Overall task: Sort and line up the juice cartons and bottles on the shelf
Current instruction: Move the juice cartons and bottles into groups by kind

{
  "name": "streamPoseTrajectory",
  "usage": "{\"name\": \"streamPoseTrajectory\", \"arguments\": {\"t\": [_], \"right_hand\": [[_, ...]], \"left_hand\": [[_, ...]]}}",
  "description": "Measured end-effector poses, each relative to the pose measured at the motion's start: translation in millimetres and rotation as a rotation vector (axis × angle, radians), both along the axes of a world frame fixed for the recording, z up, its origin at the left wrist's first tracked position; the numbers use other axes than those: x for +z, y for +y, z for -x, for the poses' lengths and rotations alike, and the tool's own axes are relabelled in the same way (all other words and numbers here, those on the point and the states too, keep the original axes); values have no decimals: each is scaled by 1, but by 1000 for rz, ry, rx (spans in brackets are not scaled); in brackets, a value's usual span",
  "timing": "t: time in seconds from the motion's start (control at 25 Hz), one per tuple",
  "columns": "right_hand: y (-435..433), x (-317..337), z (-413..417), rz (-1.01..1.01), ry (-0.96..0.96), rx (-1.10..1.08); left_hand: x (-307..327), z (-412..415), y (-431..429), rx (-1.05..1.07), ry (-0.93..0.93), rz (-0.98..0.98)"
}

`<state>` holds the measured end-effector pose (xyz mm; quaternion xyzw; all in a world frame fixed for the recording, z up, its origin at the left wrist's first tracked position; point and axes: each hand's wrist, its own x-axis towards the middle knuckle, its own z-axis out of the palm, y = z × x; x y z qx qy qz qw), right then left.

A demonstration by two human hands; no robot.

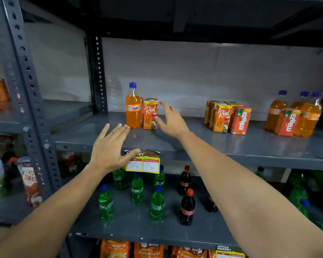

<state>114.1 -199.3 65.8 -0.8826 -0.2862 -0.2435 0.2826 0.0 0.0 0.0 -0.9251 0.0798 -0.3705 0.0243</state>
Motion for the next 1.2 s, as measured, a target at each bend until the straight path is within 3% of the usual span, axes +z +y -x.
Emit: {"name": "streamPoseTrajectory", "arguments": {"t": [0.24,0.6,0.92,1.2], "right_hand": [[28,3,-12,-288,210,91],[16,20,-19,-405,355,124],[-107,44,-11,-529,351,58],[-216,24,-2,-482,300,15]], "left_hand": [[-14,-15,7,-9,-174,-17],[-17,-20,11,-34,-269,-31],[-3,-7,-10,25,-53,54],[26,-17,-132,-53,-98,-61]]}}
